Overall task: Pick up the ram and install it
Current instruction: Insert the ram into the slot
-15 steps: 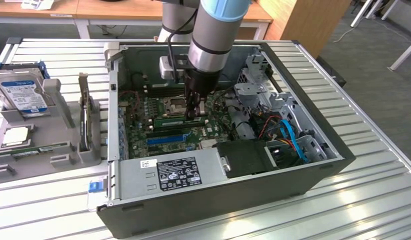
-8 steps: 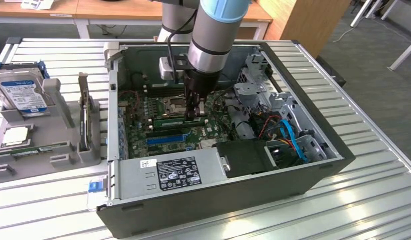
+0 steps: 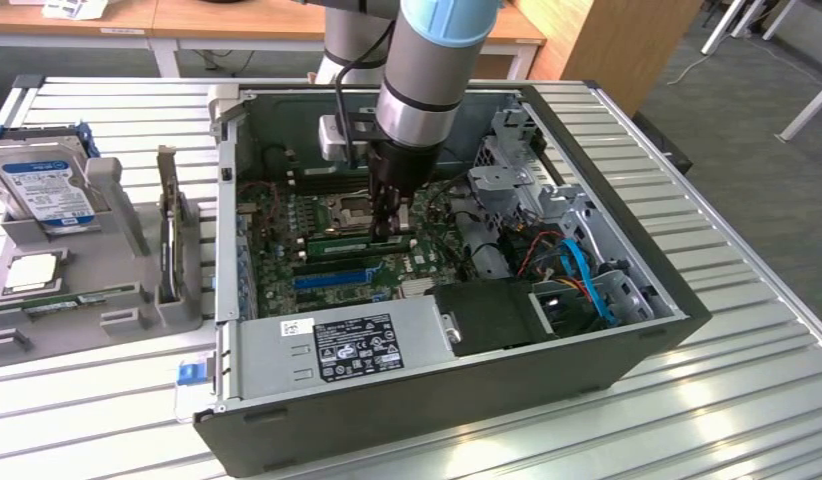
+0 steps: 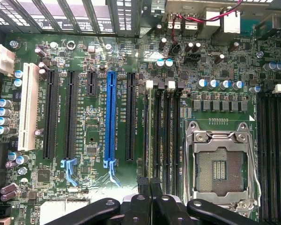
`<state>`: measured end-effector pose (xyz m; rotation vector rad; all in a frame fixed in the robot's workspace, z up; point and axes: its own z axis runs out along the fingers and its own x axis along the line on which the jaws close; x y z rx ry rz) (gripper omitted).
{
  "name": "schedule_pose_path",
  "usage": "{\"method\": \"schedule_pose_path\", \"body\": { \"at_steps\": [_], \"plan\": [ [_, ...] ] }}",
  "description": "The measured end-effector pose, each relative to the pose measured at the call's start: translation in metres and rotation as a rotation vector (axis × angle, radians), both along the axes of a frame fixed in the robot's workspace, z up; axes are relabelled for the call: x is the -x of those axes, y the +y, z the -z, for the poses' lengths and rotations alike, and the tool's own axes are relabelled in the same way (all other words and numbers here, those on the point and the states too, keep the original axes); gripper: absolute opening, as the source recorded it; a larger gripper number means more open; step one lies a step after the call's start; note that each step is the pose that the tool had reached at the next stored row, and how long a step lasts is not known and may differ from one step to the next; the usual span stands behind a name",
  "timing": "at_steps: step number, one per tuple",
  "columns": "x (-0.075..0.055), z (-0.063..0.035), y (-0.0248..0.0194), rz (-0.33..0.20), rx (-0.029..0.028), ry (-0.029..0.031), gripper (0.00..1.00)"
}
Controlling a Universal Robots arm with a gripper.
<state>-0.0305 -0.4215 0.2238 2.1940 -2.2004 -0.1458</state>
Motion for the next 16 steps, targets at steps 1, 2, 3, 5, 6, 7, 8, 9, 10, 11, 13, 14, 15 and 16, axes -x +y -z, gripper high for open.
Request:
{"method": "schedule_pose_path", "body": {
  "at_steps": [1,2,3,5,6,7,8,9,10,11,13,14,15,16],
  "plan": [
    [0.0000,0.0000,0.0000,0.000,-0.0001,0.0000,0.12],
    [0.0000,0.0000,0.0000,0.000,0.0000,0.0000,0.12],
    [0.0000,0.0000,0.0000,0.000,0.0000,0.0000,0.12],
    [0.0000,0.0001,0.0000,0.000,-0.0003,-0.0002,0.13],
    [0.0000,0.0001,0.0000,0.000,-0.0002,-0.0001,0.18],
    [0.0000,0.0001,0.0000,0.000,-0.0002,-0.0001,0.25],
    [0.0000,0.0000,0.0000,0.000,-0.0001,0.0000,0.25],
    [0.0000,0.0000,0.0000,0.000,0.0000,0.0000,0.25],
    [0.0000,0.0000,0.0000,0.000,0.0000,0.0000,0.31],
    [0.0000,0.0000,0.0000,0.000,0.0000,0.0000,0.31],
    [0.0000,0.0000,0.0000,0.000,0.0000,0.0000,0.31],
    [0.0000,0.0000,0.0000,0.000,0.0000,0.0000,0.31],
    [0.0000,0.0000,0.0000,0.000,0.0000,0.0000,0.31],
    [0.0000,-0.0001,0.0000,0.000,0.0000,0.0000,0.31]
  ]
}}
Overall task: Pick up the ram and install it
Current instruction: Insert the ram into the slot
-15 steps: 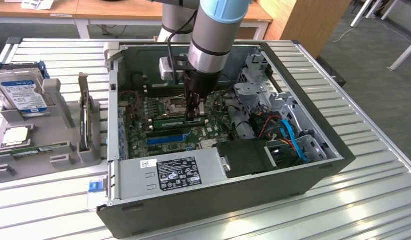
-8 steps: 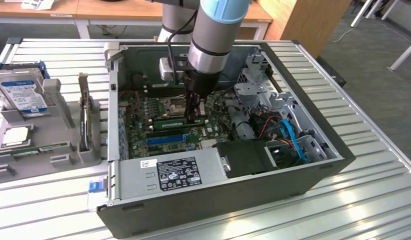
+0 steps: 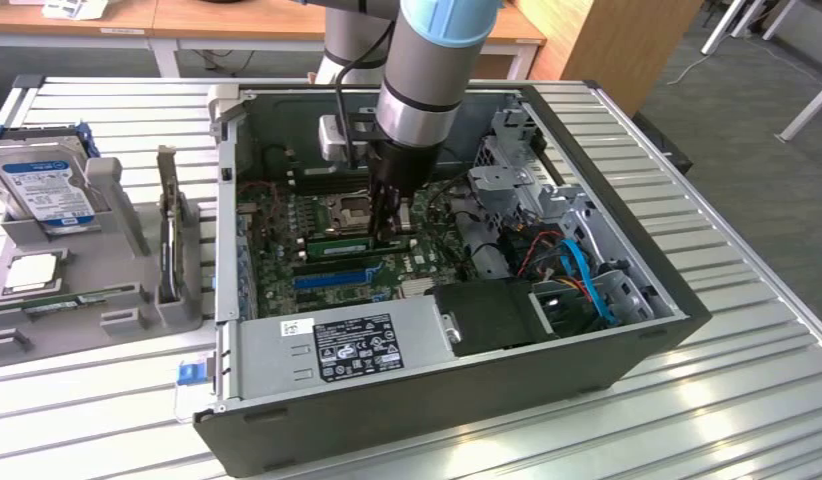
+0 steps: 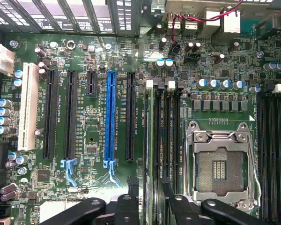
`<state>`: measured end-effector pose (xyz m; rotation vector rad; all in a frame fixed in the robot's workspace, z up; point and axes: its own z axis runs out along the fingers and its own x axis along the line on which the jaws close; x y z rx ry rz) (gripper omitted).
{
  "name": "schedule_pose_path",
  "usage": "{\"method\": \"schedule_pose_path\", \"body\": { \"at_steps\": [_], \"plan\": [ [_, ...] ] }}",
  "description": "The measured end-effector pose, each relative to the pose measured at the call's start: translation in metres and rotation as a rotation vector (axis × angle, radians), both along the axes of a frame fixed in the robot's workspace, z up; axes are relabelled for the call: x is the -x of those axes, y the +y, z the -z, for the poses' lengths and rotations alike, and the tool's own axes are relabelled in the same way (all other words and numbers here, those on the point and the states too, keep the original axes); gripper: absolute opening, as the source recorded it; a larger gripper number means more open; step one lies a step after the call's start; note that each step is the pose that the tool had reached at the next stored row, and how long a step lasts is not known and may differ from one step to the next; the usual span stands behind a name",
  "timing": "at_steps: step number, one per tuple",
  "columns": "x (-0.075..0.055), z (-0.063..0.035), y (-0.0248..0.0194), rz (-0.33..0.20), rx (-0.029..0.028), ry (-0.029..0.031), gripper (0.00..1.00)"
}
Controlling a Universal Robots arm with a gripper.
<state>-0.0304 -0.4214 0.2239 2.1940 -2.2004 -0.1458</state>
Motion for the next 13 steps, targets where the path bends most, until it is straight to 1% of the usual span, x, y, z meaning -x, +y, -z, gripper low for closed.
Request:
{"method": "schedule_pose_path", "body": {
  "at_steps": [4,13],
  "plan": [
    [0.000,-0.0035,0.0000,0.000,0.0001,0.0000,0.31],
    [0.000,-0.0189,0.0000,0.000,-0.0001,0.0000,0.31]
  ]
}}
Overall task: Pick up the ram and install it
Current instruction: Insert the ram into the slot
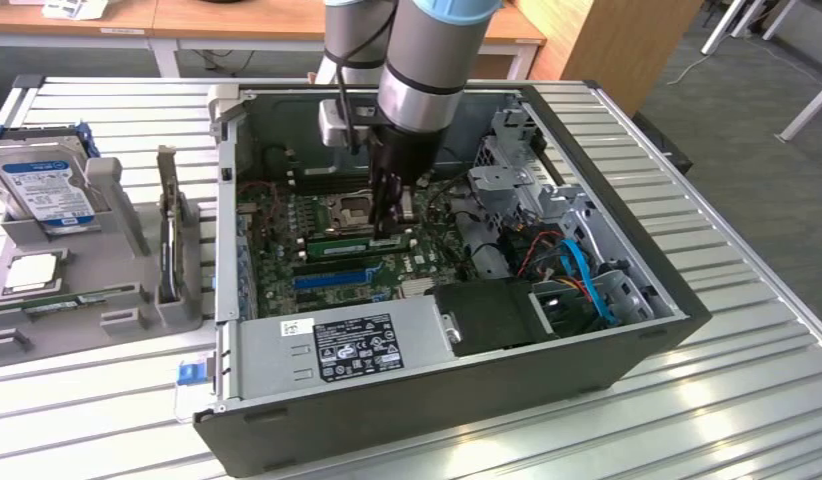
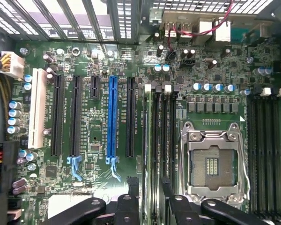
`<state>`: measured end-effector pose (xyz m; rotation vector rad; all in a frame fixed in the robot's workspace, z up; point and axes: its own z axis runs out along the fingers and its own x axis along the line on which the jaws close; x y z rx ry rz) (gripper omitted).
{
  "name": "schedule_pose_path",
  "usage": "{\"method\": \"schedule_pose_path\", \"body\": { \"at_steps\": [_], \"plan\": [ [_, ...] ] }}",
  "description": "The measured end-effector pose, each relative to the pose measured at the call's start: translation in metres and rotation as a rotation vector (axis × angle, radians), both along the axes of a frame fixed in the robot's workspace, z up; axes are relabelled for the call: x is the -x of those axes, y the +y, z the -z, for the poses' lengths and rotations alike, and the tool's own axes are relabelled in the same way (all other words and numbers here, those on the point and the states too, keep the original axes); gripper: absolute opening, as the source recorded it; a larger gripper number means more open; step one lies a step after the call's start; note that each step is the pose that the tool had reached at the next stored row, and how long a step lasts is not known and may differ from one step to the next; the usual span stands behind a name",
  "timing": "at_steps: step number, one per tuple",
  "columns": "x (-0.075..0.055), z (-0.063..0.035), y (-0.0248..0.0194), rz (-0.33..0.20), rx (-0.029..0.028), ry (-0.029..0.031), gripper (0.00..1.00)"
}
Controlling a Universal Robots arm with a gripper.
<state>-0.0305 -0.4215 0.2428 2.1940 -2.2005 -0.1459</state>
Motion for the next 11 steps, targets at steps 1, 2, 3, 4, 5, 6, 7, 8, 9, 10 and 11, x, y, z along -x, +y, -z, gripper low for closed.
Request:
{"method": "schedule_pose_path", "body": {
  "at_steps": [1,2,3,4,5,6,7,8,9,10,11],
  "plan": [
    [0.000,-0.0020,0.0000,0.000,0.0001,0.0000,0.31],
    [0.000,-0.0039,0.0000,0.000,0.0000,0.0000,0.31],
    [0.000,-0.0059,0.0000,0.000,0.0001,0.0000,0.31],
    [0.000,-0.0079,0.0000,0.000,0.0001,0.0000,0.31],
    [0.000,-0.0099,0.0000,0.000,0.0001,0.0000,0.31],
    [0.000,-0.0118,0.0000,0.000,0.0000,0.0000,0.31],
    [0.000,-0.0138,0.0000,0.000,0.0001,0.0000,0.31],
    [0.000,-0.0158,0.0000,0.000,0.0001,0.0000,0.31],
    [0.000,-0.0177,0.0000,0.000,0.0001,0.0000,0.31],
    [0.000,-0.0196,0.0000,0.000,0.0001,0.0000,0.31],
    [0.000,-0.0215,0.0000,0.000,0.0000,0.0000,0.31]
  ]
}}
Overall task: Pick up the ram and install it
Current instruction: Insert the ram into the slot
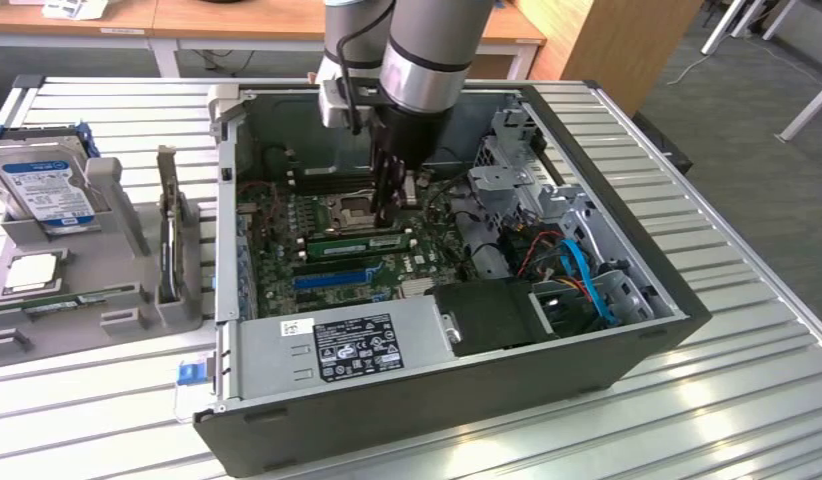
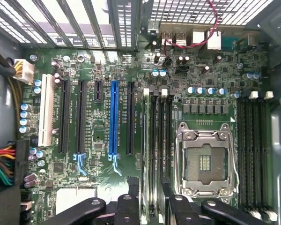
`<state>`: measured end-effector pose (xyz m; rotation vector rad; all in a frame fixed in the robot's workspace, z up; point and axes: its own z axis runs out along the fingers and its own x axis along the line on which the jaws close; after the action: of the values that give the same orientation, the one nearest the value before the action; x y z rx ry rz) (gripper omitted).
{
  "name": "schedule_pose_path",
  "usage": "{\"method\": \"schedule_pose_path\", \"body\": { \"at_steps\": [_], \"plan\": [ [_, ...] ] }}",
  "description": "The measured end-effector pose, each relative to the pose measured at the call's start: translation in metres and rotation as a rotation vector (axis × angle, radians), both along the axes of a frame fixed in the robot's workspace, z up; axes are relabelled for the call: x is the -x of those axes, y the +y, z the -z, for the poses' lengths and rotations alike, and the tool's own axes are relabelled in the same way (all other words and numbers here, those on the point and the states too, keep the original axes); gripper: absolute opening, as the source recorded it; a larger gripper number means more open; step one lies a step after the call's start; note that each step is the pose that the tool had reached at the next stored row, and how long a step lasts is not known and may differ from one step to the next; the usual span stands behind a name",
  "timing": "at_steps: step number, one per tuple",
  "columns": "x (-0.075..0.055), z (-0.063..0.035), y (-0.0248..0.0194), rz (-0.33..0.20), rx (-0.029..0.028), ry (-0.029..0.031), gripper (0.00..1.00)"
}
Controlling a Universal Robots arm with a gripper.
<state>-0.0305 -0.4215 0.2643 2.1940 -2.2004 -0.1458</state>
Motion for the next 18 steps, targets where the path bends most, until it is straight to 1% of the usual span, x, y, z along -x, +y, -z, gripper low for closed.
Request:
{"method": "schedule_pose_path", "body": {
  "at_steps": [14,17,18],
  "plan": [
    [0.000,-0.0269,0.0000,0.000,0.0001,0.0001,0.31],
    [0.000,-0.0472,0.0000,0.000,0.0001,0.0001,0.31],
    [0.000,-0.0507,0.0000,0.000,0.0001,0.0000,0.31]
  ]
}}
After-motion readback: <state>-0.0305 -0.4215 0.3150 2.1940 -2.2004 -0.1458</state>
